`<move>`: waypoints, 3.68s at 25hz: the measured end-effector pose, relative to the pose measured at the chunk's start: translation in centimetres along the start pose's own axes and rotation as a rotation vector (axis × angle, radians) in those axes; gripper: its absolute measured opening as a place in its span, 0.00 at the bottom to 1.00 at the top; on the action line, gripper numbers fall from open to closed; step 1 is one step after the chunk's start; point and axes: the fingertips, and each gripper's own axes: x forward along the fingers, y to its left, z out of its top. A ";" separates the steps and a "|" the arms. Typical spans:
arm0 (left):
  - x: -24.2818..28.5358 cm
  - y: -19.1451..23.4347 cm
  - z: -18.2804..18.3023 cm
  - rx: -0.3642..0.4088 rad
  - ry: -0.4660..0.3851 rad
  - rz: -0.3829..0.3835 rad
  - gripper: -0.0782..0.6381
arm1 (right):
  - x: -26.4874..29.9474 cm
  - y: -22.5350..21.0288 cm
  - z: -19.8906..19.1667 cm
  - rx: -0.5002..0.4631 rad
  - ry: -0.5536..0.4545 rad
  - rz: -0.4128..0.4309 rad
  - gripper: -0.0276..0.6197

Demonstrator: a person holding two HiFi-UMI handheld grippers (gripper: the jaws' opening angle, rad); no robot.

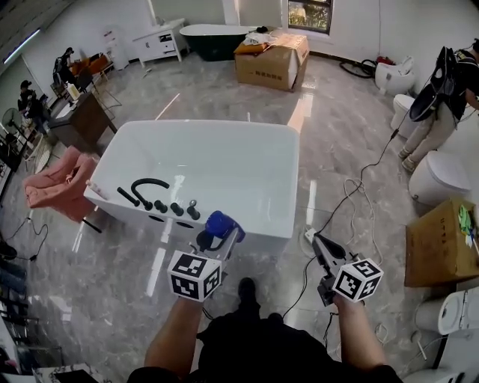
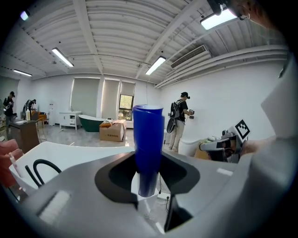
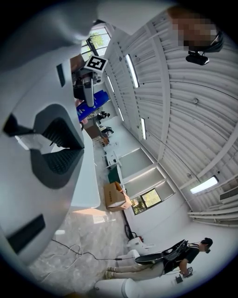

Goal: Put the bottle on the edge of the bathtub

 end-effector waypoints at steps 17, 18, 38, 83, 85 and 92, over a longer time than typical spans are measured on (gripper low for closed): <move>9.4 8.3 -1.2 0.015 0.087 -0.125 0.33 | 13.4 -3.2 0.9 -0.013 0.073 -0.072 0.06; 9.8 8.4 -1.5 0.011 0.096 -0.125 0.33 | 13.8 -3.4 0.9 -0.010 0.075 -0.066 0.06; 19.0 3.2 -10.1 -0.045 0.209 -0.173 0.33 | 12.1 -8.5 -4.6 0.050 0.208 -0.082 0.06; 31.2 2.9 -29.1 0.149 0.337 -0.198 0.33 | 14.9 -12.1 -13.4 0.105 0.392 -0.087 0.06; 31.0 3.0 -29.1 0.141 0.338 -0.202 0.33 | 14.9 -12.0 -13.6 0.108 0.396 -0.087 0.06; 29.6 3.2 -29.7 0.157 0.375 -0.213 0.33 | 15.4 -10.7 -13.8 0.109 0.398 -0.068 0.06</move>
